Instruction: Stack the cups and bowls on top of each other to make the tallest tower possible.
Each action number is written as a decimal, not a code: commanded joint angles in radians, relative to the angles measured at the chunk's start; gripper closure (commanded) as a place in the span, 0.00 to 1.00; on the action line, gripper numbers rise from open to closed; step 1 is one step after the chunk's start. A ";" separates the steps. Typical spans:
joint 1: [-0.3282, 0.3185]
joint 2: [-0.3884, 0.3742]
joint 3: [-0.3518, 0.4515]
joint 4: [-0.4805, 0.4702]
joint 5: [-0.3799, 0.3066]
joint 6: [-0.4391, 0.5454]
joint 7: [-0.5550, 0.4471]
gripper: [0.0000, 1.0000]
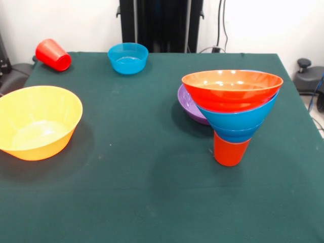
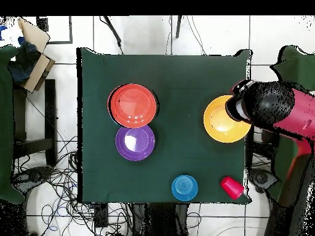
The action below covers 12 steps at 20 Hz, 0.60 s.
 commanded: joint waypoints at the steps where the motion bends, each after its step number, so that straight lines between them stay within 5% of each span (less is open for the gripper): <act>1: -0.022 0.124 0.123 -0.006 -0.085 -0.069 -0.210 0.00; 12: -0.082 0.227 0.191 -0.051 -0.107 -0.113 -0.237 0.00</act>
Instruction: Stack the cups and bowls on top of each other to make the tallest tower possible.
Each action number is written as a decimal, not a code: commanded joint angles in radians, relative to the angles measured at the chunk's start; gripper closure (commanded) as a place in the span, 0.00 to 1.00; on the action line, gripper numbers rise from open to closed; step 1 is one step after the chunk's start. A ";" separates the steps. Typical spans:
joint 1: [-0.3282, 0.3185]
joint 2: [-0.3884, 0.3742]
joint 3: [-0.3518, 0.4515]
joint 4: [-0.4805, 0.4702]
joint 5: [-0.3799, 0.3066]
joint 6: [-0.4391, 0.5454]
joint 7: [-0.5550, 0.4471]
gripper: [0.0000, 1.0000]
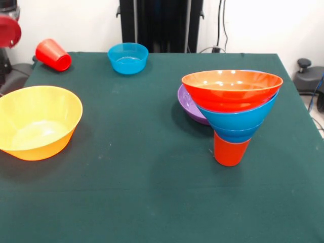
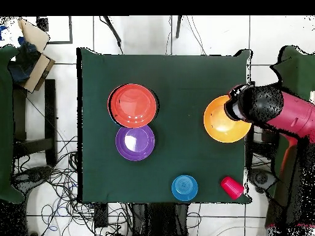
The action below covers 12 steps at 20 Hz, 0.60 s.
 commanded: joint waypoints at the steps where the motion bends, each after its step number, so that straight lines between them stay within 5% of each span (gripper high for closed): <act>1: -0.024 0.109 0.133 -0.043 -0.082 -0.046 -0.238 0.00; 12: -0.014 0.128 0.184 -0.130 -0.042 0.126 -0.231 0.00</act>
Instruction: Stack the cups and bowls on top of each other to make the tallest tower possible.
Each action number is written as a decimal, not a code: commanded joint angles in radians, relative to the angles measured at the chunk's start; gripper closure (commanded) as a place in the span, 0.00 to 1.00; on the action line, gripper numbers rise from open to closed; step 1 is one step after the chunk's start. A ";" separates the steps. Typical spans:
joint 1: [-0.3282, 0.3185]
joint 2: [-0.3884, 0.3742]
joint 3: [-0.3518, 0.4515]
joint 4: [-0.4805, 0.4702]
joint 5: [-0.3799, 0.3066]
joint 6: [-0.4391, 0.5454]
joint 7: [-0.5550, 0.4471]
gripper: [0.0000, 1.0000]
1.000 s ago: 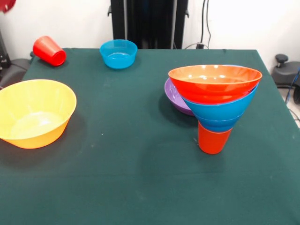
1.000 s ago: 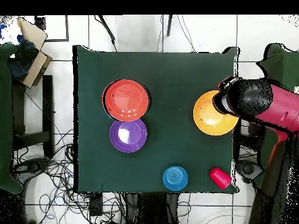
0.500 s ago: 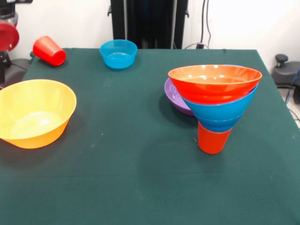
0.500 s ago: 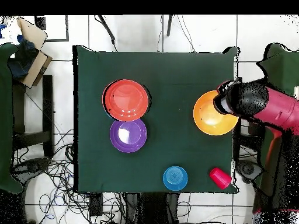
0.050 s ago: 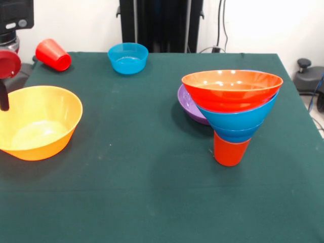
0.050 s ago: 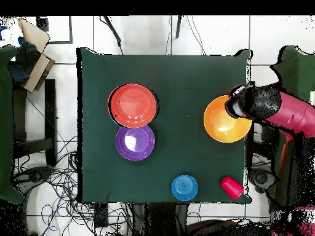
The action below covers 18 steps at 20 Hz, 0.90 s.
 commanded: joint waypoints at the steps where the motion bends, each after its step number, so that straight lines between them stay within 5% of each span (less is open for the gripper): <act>1: 0.040 0.028 0.118 -0.077 -0.028 0.143 -0.222 0.00; 18: 0.047 -0.021 0.116 -0.041 -0.020 0.185 -0.195 0.00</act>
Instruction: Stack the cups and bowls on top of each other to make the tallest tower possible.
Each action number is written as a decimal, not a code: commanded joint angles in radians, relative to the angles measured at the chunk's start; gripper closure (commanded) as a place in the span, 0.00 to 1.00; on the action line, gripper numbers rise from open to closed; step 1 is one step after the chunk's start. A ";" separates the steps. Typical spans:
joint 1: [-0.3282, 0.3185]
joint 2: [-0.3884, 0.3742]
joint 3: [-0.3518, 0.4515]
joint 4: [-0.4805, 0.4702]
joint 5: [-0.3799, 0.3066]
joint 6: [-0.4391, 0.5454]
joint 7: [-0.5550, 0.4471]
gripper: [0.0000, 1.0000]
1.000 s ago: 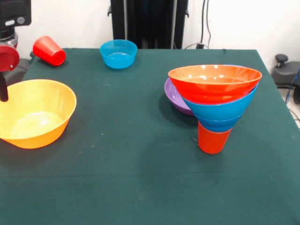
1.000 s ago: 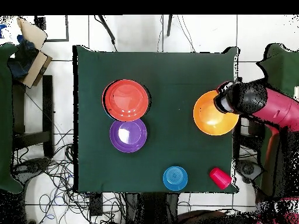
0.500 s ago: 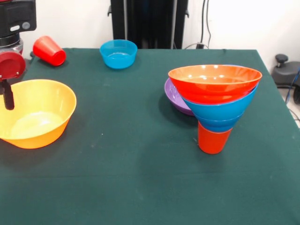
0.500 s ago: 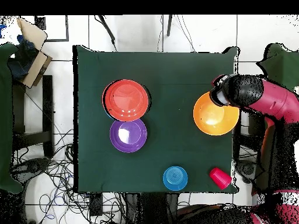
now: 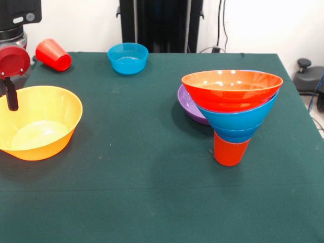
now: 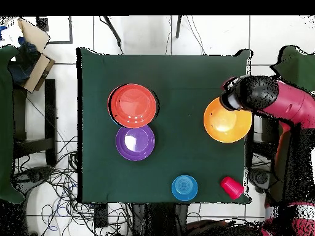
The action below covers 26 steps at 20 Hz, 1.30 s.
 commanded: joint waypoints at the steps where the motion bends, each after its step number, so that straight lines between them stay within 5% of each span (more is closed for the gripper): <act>1: 0.024 0.001 0.088 -0.007 -0.023 0.101 -0.193 0.00; 15: 0.048 0.073 0.101 -0.028 -0.049 0.027 -0.177 0.00; 26: 0.157 0.119 0.087 -0.050 -0.056 -0.004 -0.105 0.00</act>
